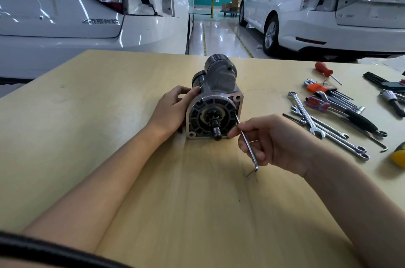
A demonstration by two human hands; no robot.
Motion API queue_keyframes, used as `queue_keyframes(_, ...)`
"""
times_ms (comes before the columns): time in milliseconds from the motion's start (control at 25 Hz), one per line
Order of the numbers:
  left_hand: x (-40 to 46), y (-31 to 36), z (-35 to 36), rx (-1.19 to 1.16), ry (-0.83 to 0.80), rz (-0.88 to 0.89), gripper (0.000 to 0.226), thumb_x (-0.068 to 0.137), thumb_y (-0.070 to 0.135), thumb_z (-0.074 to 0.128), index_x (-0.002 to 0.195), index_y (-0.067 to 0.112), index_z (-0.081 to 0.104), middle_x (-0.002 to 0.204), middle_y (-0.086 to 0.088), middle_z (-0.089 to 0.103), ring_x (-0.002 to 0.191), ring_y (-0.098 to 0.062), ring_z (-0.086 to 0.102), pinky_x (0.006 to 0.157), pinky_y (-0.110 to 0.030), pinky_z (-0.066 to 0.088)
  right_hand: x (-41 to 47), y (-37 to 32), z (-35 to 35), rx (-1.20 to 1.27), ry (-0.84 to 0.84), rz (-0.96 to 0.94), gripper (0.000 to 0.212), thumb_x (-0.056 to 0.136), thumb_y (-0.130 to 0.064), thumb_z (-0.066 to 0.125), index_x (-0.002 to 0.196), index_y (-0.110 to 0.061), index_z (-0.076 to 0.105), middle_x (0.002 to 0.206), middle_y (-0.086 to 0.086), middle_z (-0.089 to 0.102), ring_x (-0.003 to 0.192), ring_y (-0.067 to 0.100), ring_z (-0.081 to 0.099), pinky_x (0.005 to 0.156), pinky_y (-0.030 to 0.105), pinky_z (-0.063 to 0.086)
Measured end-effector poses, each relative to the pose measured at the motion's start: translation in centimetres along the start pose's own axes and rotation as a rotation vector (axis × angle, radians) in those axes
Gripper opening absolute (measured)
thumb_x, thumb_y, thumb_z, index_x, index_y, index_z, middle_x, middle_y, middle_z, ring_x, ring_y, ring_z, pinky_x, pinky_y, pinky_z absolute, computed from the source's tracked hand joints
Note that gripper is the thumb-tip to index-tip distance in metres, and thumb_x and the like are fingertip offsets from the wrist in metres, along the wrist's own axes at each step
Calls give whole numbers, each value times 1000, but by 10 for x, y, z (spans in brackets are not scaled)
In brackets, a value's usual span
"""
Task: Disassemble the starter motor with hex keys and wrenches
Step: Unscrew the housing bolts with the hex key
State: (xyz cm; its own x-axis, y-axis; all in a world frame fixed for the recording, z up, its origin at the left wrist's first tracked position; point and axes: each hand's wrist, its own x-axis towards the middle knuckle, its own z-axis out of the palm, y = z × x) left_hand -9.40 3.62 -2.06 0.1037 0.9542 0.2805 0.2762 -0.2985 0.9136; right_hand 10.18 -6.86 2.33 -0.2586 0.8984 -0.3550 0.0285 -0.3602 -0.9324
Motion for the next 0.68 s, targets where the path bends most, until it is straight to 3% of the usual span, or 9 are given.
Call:
queue_keyframes(360,0,-1,1,4,-4,4,32,95,43,53,104,15,66,82,6,70,65,6,64,58,-8,44,1,2,-2,147,-50,29,12,68,-19,66,66,-10,73,56,5,58,35,6,43,36,16,38)
queue_keyframes(680,-1,-1,0,16,-3,4,33,95,45,52,104,16,66,84,5,70,67,5,64,60,-8,45,6,7,1,175,18,19,16,58,-27,77,57,-15,67,56,1,52,33,4,37,37,13,32)
